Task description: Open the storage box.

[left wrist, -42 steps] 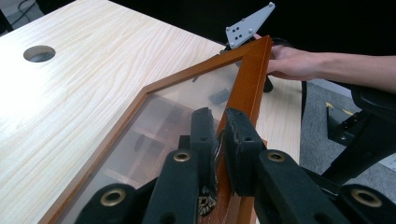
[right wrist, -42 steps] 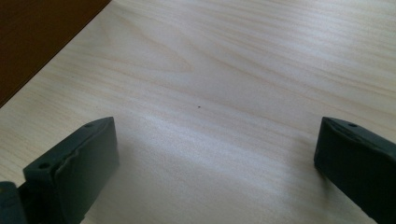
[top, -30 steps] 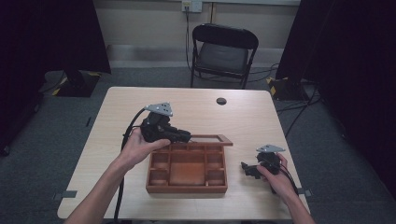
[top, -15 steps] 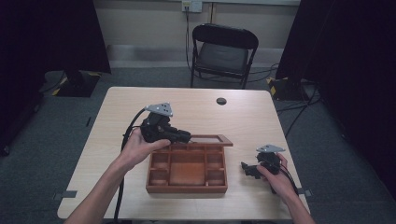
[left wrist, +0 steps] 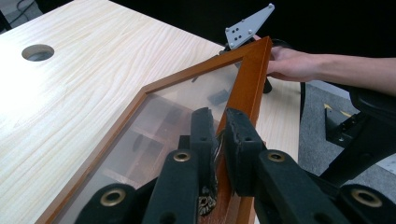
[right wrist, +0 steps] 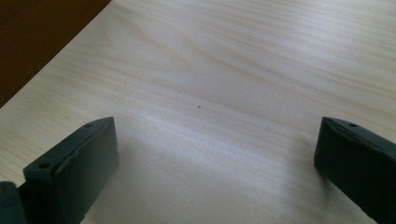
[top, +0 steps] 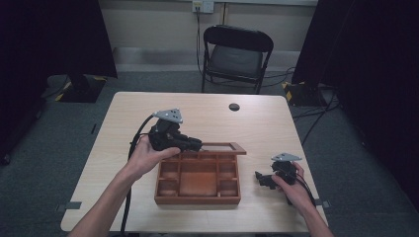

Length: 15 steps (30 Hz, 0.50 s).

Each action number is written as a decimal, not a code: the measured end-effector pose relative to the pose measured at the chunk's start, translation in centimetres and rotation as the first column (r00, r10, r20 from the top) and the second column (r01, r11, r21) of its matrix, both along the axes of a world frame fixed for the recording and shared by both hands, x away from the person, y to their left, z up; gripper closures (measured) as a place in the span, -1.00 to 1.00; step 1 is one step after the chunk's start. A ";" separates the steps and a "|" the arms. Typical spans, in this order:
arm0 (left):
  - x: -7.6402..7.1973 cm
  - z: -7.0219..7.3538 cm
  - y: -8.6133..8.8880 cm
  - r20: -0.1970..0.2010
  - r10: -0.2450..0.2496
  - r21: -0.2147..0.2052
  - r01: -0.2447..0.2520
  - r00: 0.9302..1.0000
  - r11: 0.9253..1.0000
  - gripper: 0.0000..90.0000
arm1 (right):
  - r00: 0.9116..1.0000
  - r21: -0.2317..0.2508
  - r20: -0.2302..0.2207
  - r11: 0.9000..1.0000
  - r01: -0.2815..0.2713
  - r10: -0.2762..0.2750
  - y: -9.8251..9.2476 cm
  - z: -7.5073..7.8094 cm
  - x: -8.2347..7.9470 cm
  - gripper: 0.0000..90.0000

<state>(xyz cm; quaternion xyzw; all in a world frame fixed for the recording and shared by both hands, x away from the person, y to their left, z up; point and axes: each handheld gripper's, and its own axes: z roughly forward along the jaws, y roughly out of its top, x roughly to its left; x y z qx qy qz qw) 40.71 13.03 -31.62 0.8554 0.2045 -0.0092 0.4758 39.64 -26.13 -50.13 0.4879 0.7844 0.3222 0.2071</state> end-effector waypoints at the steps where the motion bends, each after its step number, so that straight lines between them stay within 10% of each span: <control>1: 0.0 0.0 0.0 -0.001 0.000 0.000 0.000 1.000 1.000 0.83 | 1.000 0.000 0.000 1.000 0.000 0.000 0.0 0.0 0.0 -1.00; 15: 0.0 0.0 0.0 -0.001 0.001 0.000 -0.001 1.000 1.000 0.83 | 1.000 0.000 0.000 1.000 0.000 0.000 0.0 0.0 0.0 -1.00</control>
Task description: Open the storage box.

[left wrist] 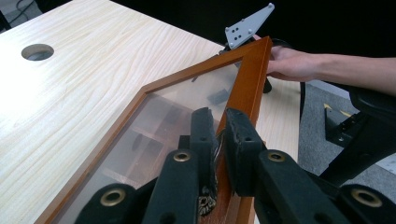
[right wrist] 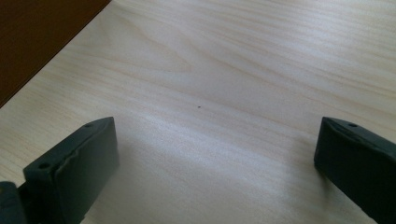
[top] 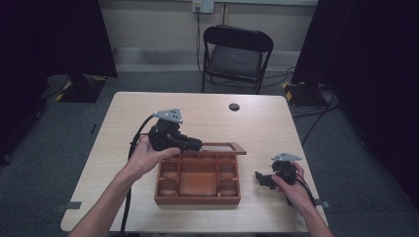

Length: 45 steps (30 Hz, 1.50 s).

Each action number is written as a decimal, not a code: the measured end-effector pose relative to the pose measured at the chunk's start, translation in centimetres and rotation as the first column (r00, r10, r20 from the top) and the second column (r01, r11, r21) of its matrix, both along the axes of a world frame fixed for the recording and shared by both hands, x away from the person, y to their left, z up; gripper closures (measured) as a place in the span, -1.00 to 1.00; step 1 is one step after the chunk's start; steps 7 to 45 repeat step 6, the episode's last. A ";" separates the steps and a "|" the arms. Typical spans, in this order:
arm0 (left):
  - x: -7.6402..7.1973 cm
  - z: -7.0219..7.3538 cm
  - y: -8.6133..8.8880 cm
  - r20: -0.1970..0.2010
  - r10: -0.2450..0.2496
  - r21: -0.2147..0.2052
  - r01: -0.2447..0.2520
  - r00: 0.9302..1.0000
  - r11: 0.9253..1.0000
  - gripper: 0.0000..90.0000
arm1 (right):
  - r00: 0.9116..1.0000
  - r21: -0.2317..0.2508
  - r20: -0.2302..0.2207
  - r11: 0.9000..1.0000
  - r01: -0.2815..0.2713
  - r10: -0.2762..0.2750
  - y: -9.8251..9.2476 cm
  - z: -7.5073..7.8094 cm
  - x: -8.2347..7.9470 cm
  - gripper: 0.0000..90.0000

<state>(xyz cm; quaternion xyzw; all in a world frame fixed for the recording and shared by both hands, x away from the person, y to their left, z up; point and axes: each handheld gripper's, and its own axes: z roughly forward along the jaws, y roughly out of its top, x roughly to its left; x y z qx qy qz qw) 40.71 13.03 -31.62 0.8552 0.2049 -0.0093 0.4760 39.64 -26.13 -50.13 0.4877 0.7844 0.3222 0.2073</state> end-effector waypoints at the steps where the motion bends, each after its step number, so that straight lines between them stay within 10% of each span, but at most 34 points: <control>1: 0.0 0.0 0.0 0.001 0.000 0.000 0.000 1.000 1.000 0.83 | 1.000 0.000 0.000 1.000 0.000 0.000 0.0 0.0 0.0 -1.00; 45: 0.0 0.0 0.0 0.002 -0.001 0.000 0.001 1.000 1.000 0.83 | 1.000 0.000 0.000 1.000 0.000 0.000 0.0 0.0 0.0 -1.00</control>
